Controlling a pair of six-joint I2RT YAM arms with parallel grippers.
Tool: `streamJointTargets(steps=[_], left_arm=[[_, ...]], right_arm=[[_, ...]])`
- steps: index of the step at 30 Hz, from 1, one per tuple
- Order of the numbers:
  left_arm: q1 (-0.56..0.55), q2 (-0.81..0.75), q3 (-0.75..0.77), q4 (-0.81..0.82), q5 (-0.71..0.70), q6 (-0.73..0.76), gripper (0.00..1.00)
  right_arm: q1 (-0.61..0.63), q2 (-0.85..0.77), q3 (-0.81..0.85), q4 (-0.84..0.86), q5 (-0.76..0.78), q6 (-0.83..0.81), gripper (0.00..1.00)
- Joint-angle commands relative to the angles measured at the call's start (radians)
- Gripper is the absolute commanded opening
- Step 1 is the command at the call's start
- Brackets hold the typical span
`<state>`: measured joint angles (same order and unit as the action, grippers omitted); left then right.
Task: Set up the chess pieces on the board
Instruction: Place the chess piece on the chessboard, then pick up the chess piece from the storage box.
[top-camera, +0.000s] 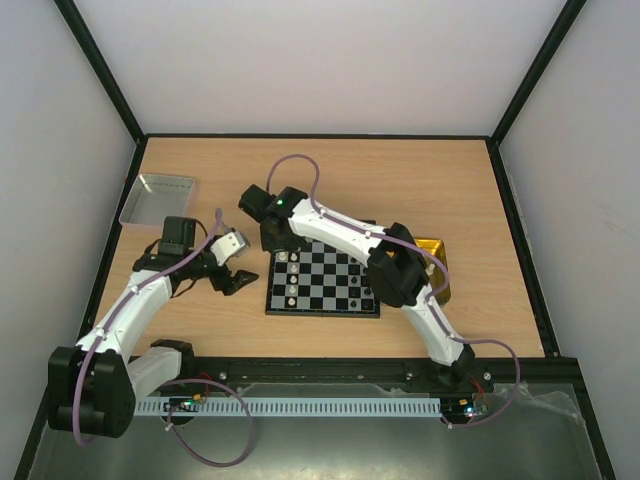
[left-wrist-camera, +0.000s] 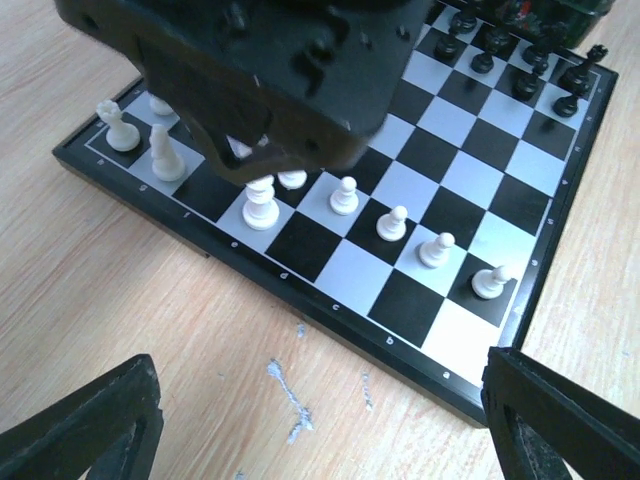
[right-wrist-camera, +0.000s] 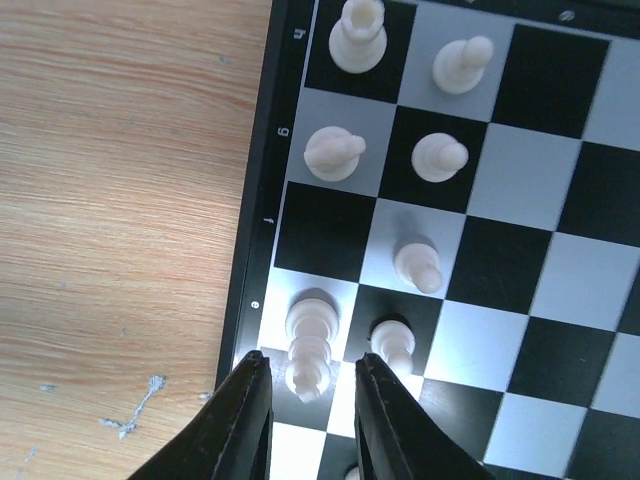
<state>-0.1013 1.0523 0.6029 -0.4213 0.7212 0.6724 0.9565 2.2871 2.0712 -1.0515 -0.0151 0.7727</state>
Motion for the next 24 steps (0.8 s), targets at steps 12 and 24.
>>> streamJointTargets(steps=[12, 24], left_arm=[[-0.111, 0.085, 0.228, -0.175, -0.006, 0.094, 0.93], [-0.352, 0.264, 0.369, -0.138, 0.098, 0.028, 0.91]], right_arm=[[-0.138, -0.474, -0.430, 0.055, 0.095, 0.057, 0.18], [-0.330, -0.751, -0.725, 0.088, 0.082, 0.073, 0.18]])
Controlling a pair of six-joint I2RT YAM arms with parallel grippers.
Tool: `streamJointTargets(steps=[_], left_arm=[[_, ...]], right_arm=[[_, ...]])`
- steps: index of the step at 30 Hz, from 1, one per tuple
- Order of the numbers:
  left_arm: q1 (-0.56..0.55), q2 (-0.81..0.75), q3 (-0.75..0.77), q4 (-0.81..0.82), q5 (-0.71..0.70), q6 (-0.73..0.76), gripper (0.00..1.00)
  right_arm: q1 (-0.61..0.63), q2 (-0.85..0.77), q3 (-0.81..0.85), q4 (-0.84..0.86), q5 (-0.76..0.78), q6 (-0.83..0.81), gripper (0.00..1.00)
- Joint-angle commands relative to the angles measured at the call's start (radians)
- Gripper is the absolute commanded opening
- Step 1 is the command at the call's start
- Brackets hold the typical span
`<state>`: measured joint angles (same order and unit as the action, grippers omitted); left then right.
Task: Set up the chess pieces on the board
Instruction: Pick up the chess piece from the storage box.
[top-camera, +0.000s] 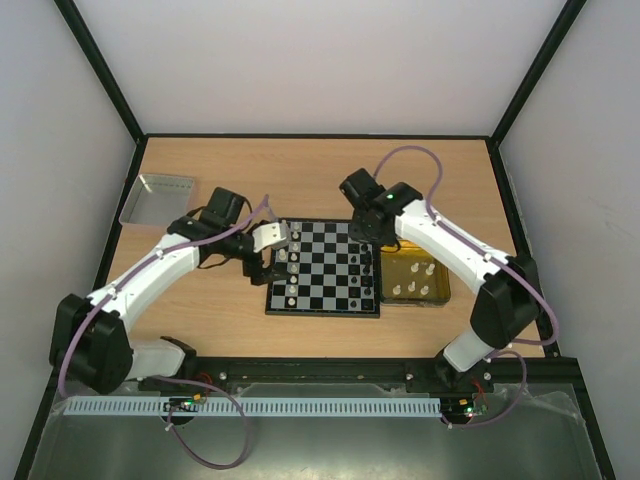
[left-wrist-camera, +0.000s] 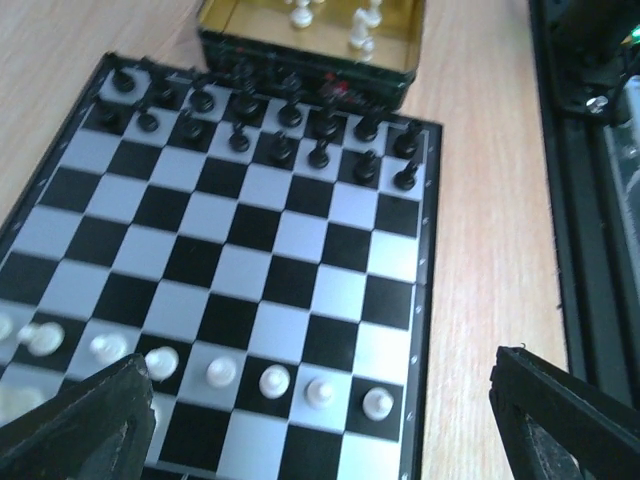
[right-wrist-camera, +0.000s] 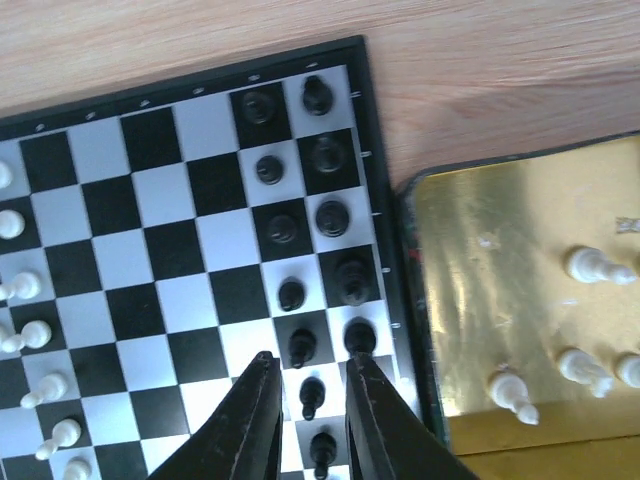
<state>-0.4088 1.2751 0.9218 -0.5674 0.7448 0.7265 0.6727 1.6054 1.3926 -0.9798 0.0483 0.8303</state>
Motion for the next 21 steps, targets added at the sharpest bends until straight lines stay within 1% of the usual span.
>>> streamJointTargets(steps=[1, 7, 11, 16, 21], left_arm=[[-0.057, 0.055, 0.060, 0.019, 0.084, -0.037, 0.91], [-0.155, 0.098, 0.069, 0.165, 0.054, -0.148, 0.93], [-0.190, 0.128, 0.078, 0.234, 0.038, -0.203, 0.93], [-0.218, 0.144, 0.075, 0.275, 0.009, -0.237, 0.93], [-0.234, 0.153, 0.079, 0.288, -0.017, -0.252, 0.93]], right_arm=[[-0.060, -0.083, -0.061, 0.016, 0.020, 0.016, 0.18], [-0.143, -0.150, -0.156, 0.030, 0.029, 0.022, 0.18], [-0.220, -0.185, -0.245, 0.069, 0.004, 0.015, 0.18], [-0.318, -0.202, -0.341, 0.123, -0.030, 0.010, 0.18], [-0.394, -0.211, -0.372, 0.140, -0.026, -0.005, 0.18]])
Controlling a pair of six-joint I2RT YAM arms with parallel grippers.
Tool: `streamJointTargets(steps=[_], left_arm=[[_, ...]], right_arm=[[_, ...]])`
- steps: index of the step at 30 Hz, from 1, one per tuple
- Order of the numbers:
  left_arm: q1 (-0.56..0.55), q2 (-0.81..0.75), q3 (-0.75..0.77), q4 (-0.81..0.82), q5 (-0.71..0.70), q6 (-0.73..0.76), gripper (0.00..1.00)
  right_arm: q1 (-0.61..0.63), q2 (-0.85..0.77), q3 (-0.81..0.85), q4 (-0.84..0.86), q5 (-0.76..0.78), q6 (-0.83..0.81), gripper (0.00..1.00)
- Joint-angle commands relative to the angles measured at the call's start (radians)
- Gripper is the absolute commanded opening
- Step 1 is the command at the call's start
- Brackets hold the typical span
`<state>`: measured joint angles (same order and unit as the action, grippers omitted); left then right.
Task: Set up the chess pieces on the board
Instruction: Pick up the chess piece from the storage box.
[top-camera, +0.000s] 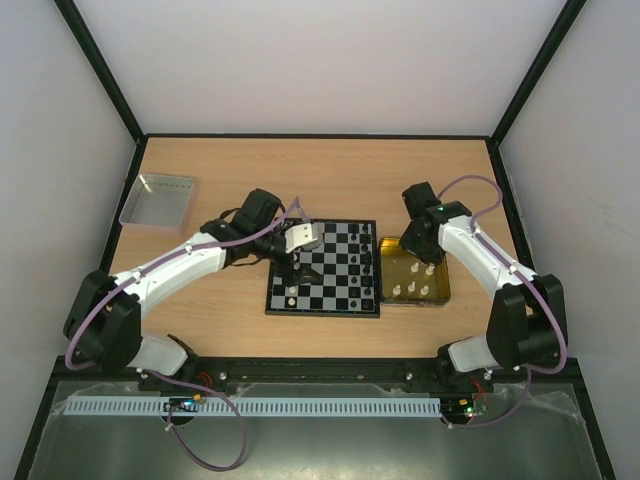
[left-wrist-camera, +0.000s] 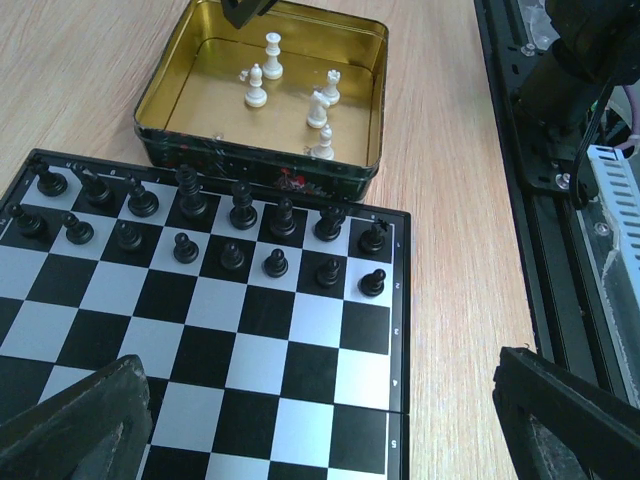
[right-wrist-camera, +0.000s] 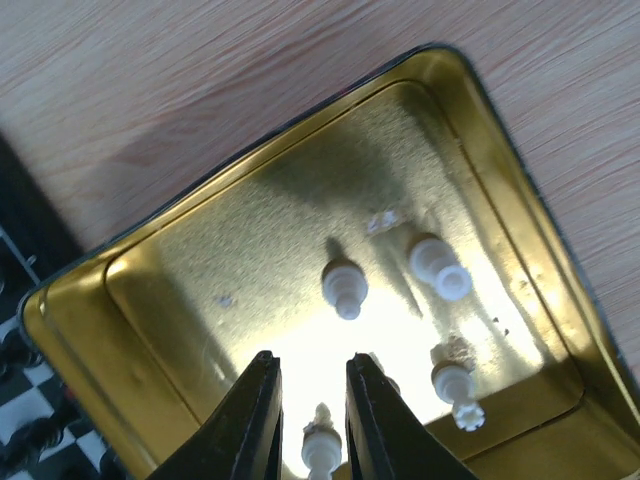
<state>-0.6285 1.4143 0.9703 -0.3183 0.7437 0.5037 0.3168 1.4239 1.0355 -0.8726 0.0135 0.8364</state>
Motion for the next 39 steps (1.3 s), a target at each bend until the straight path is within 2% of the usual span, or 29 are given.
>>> streamJointTargets(steps=[1, 12, 25, 39], left_arm=[[-0.016, 0.019, 0.034, 0.046, -0.022, -0.036, 0.93], [-0.031, 0.065, 0.046, 0.096, -0.038, -0.070, 0.93], [-0.051, 0.102, 0.033, 0.111, -0.060, -0.090, 0.91], [-0.081, 0.146, 0.065, 0.096, -0.090, -0.081, 0.92]], right_arm=[[-0.047, -0.029, -0.018, 0.030, 0.013, -0.010, 0.18], [-0.114, -0.109, -0.092, -0.001, 0.076, 0.034, 0.17], [-0.132, -0.108, -0.110, -0.090, -0.112, -0.083, 0.18], [-0.068, -0.151, -0.190, -0.047, -0.167, -0.113, 0.18]])
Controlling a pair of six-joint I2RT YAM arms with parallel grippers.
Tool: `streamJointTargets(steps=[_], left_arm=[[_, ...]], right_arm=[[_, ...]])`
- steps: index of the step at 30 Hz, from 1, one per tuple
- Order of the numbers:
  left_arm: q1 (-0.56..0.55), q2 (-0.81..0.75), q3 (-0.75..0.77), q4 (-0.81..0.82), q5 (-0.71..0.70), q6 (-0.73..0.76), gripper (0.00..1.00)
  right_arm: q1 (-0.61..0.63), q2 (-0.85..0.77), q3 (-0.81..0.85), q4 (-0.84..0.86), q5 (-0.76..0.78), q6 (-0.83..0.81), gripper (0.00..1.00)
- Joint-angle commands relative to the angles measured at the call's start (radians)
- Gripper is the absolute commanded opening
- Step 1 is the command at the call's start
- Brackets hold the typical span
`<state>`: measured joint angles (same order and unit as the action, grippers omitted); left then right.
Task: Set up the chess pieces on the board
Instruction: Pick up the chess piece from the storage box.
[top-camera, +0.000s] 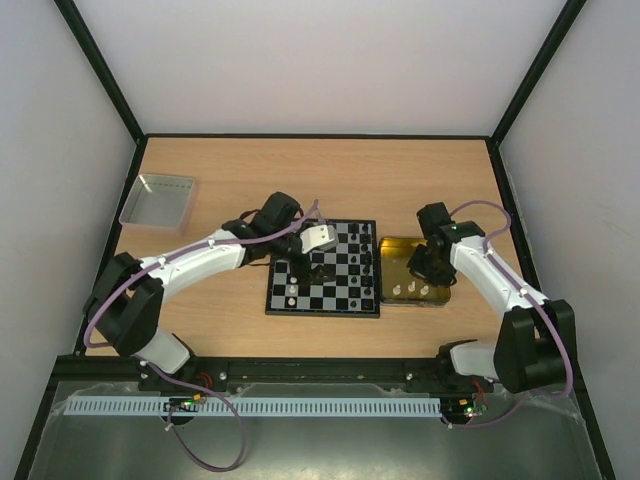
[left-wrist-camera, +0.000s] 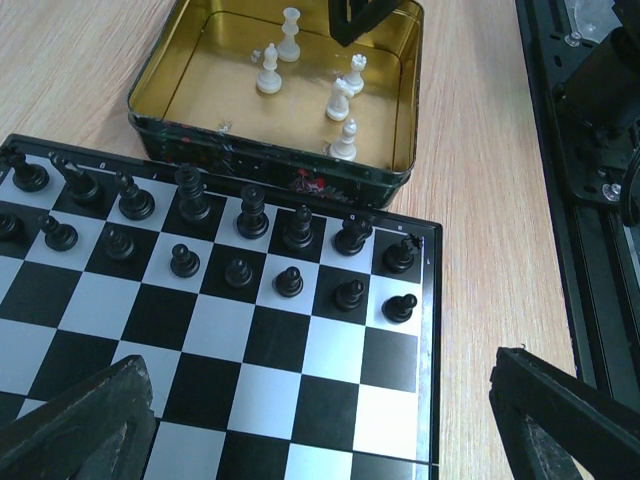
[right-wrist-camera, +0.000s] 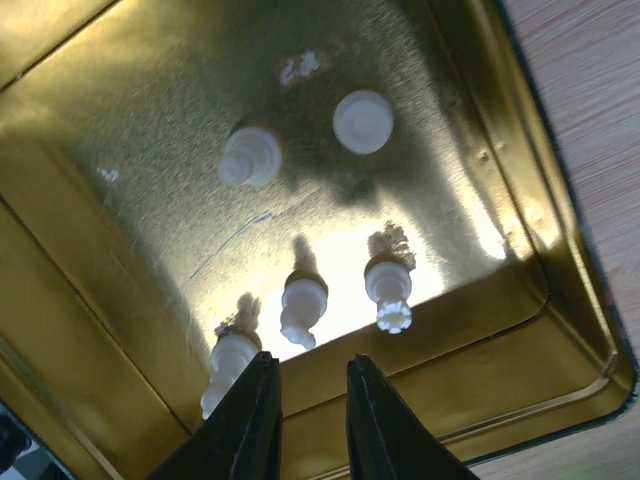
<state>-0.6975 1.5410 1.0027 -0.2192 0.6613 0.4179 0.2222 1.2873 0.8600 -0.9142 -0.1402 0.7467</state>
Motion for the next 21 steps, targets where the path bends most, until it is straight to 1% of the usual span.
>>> streamJointTargets(steps=[1, 13, 21], left_arm=[[-0.013, 0.022, 0.032, -0.003, -0.008, 0.005, 0.92], [-0.013, 0.033, 0.025, -0.005, 0.000, 0.015, 0.92], [-0.013, 0.022, 0.020, -0.005, -0.006, 0.021, 0.92]], right_arm=[[0.033, -0.012, -0.013, 0.001, -0.015, -0.025, 0.18], [0.041, 0.060, -0.023, 0.048, -0.012, -0.068, 0.18], [0.027, 0.075, 0.025, 0.045, 0.085, -0.067, 0.18]])
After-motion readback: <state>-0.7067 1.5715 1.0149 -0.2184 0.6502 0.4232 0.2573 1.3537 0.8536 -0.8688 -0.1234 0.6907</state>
